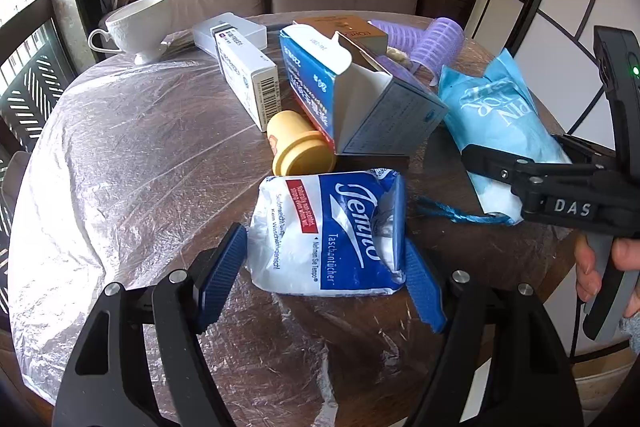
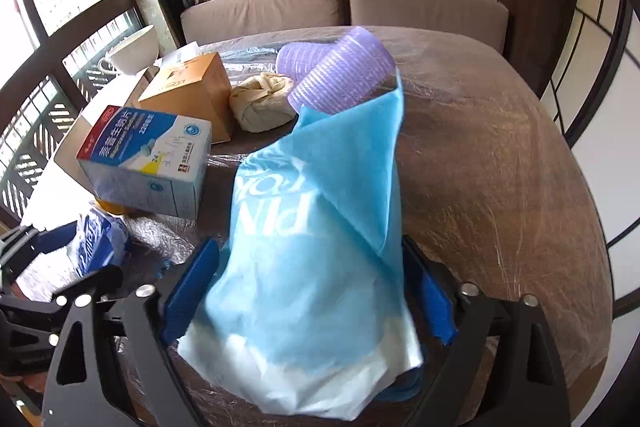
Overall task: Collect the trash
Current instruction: 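Close the left tool on the blue-and-white Tempo tissue pack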
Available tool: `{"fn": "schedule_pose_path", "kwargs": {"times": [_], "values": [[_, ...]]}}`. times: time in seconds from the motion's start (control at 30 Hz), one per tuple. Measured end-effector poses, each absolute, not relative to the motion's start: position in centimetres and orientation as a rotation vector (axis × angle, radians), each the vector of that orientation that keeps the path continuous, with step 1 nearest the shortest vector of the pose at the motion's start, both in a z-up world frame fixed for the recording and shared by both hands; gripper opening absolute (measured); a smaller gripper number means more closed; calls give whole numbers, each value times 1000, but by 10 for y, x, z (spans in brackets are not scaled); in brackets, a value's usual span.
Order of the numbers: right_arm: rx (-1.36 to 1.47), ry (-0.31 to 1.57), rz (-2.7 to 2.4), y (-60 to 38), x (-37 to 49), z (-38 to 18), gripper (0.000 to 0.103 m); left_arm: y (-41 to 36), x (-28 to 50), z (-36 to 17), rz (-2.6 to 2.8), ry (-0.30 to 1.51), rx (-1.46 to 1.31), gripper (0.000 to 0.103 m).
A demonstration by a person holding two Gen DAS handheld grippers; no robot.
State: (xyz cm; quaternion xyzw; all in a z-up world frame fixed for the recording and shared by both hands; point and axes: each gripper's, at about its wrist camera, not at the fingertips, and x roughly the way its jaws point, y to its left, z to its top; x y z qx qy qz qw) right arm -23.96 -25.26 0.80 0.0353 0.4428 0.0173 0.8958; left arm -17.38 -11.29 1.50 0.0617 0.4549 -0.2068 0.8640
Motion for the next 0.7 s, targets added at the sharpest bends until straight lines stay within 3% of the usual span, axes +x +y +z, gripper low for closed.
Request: {"fn": "schedule_pose_path", "kwargs": {"times": [0.2, 0.7], "values": [[94, 877, 70, -256, -248, 20, 58, -107, -176, 20, -417, 945, 109, 76], [184, 858, 148, -279, -291, 36, 57, -104, -184, 28, -388, 944, 68, 74]]}}
